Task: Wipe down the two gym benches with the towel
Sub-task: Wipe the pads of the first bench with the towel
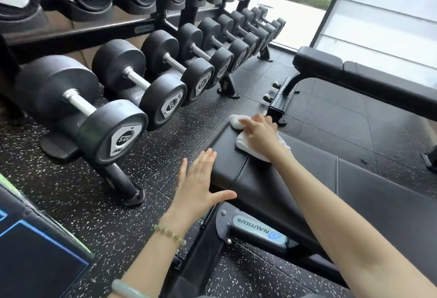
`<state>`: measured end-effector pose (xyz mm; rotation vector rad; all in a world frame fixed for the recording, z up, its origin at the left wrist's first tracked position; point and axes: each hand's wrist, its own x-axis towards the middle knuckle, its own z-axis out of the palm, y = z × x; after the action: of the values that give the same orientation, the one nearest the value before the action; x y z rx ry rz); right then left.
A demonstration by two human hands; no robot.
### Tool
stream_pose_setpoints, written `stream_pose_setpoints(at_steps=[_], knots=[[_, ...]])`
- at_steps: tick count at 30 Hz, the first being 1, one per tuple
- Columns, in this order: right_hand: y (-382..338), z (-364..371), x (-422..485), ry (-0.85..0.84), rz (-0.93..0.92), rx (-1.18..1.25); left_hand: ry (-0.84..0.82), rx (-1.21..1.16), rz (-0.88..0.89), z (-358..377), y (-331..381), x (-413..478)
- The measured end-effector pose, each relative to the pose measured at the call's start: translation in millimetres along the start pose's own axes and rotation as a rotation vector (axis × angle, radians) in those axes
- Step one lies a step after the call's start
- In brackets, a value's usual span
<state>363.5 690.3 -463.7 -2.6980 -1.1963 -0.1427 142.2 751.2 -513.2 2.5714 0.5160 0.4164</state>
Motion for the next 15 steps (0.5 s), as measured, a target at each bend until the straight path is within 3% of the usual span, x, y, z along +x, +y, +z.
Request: stream_pose_setpoints(at_steps=[6,9,11,15], knots=[[-45.1,-11.5,-101.0,-0.006,-0.312,0.085,0.028,-0.066,-0.029,-0.2,5.0,-3.7],[-35.9,-3.7,-105.3,0.023,-0.370,0.158,0.049,-0.095,-0.040,2.2,8.9,-10.2],[-30.8,2.2,-92.9,0.062,-0.352,0.184,0.069,-0.057,-0.054,4.2,9.0,-11.8],[-5.2,8.5,-25.0,0.099,-0.091,0.076,0.084,0.016,-0.057,4.3,8.2,-11.1]])
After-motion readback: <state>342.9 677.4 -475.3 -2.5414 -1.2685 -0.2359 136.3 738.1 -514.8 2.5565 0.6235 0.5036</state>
